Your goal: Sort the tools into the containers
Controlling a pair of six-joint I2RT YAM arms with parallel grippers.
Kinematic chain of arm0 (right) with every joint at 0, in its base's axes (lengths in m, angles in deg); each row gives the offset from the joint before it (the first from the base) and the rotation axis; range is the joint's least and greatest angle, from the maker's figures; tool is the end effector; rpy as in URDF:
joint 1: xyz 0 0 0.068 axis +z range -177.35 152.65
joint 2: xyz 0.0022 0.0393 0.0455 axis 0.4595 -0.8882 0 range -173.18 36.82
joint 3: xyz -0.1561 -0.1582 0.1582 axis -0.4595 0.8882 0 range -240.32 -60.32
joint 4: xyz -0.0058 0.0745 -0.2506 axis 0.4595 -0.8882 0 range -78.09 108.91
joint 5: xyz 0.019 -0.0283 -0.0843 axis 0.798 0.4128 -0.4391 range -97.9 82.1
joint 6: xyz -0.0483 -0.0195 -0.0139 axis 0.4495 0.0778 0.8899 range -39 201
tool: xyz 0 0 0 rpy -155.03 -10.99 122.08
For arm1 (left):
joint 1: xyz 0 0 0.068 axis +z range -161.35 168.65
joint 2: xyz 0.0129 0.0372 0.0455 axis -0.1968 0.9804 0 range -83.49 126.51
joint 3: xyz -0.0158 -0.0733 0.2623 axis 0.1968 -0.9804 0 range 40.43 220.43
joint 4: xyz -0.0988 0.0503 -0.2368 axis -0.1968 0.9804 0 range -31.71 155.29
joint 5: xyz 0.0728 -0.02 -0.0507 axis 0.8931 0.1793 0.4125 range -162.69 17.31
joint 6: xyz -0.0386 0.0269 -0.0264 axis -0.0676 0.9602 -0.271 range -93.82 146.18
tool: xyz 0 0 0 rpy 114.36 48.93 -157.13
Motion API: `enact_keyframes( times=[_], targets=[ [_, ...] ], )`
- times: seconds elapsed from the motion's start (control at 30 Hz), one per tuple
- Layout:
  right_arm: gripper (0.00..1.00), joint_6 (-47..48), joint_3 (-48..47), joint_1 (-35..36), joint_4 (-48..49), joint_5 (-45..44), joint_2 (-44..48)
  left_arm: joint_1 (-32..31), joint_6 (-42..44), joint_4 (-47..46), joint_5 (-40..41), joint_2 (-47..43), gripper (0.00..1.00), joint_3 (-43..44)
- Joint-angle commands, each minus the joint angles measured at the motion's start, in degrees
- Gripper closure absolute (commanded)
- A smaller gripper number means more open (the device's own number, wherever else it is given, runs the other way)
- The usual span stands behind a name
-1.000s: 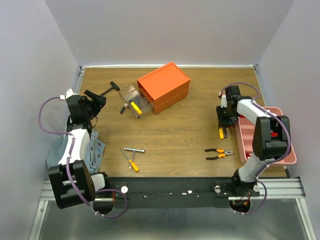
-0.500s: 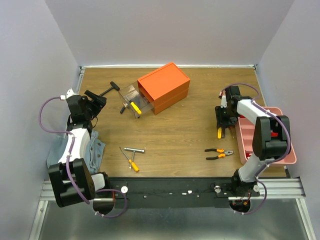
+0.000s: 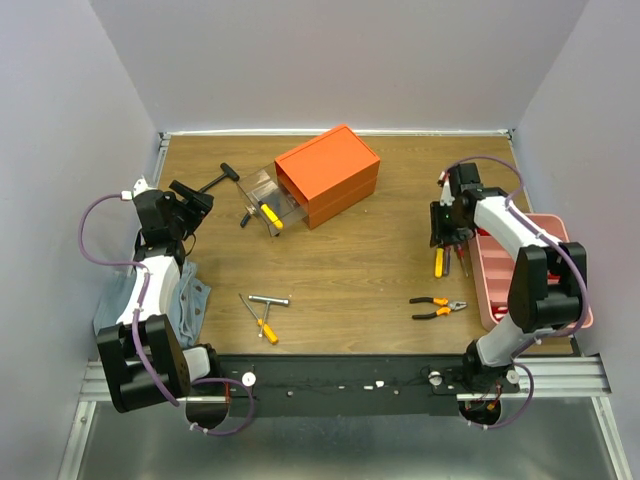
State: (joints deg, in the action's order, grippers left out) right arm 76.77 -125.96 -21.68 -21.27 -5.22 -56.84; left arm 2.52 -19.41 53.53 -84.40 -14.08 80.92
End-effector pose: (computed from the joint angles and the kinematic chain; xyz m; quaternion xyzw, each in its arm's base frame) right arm 0.3203 0.0336 0.2131 -0.0168 0.9816 0.0392 0.1864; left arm 0.2638 0.0577 0.2501 -0.3660 0.7526 -0.2301 0.4966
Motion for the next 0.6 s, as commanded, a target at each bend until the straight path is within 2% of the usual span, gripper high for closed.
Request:
enact_keyframes(
  times=[0.0, 0.57],
  targets=[
    [0.54, -2.27, 4.03, 0.57, -0.86, 1.89, -0.9, 0.37, -0.03, -0.78, -1.22, 0.64, 0.16, 0.82],
    [0.49, -2.36, 4.3, 0.48, 0.1, 0.31, -6.52, 1.07, 0.58, 0.1, -0.6, 1.25, 0.16, 0.11]
  ],
)
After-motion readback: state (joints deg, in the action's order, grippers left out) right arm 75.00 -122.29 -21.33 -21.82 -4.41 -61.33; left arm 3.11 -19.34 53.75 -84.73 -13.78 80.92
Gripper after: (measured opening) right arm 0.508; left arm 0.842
